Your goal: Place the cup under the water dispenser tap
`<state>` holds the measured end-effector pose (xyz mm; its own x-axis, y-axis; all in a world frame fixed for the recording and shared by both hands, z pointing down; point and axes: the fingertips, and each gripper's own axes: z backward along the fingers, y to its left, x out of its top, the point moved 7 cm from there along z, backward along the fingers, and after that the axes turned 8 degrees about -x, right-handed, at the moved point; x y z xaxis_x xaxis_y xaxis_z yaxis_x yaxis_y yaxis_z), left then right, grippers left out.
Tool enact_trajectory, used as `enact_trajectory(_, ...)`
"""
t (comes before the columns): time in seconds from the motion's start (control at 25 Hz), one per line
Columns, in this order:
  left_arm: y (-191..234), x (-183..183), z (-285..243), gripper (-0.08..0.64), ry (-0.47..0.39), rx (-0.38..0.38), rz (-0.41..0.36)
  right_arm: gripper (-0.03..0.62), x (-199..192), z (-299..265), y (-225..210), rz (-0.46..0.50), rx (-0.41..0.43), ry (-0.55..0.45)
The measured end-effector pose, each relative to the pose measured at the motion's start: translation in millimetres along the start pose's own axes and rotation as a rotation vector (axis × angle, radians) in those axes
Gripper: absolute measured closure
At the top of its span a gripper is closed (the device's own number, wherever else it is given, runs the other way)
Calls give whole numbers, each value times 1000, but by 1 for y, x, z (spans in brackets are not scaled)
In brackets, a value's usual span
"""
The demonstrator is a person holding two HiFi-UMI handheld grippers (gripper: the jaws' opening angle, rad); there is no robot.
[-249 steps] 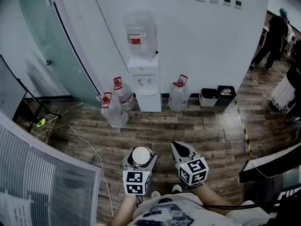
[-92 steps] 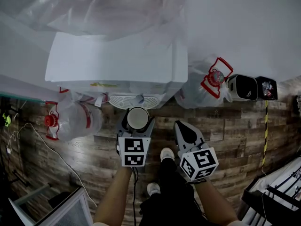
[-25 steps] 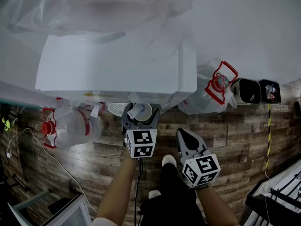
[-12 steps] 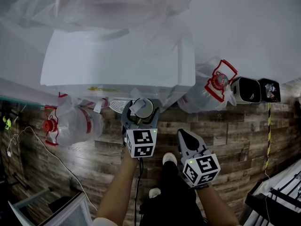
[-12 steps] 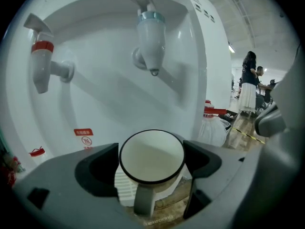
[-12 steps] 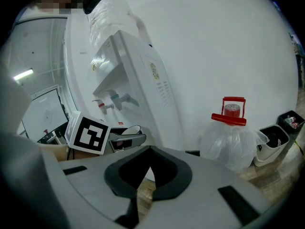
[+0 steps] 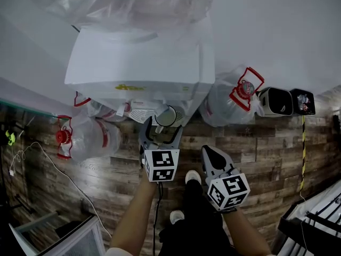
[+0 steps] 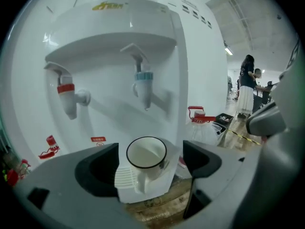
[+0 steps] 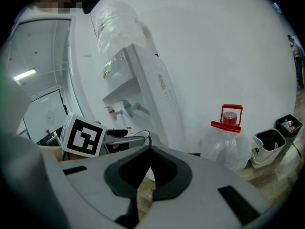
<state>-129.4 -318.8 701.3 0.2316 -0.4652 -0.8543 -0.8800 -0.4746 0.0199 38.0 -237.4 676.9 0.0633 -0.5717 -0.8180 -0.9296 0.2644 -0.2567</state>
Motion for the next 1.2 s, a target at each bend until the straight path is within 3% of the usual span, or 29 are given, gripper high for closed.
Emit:
enact_trajectory(0.36, -20, 33, 100, 109, -23, -4, 19, 574, 29, 74, 46, 11, 4, -31)
enact_trajectory(0.48, -27, 50, 147, 110, -44, -7, 54, 574, 48, 109, 67, 25, 8, -51)
enact_trajectory(0.84, -47, 113, 305, 142, -75, 19, 52, 574, 122, 235, 117, 47, -22, -144)
enact_trajectory(1.2, -83, 163, 445, 302, -134, -2, 64, 574, 174, 343, 175, 82, 27, -230)
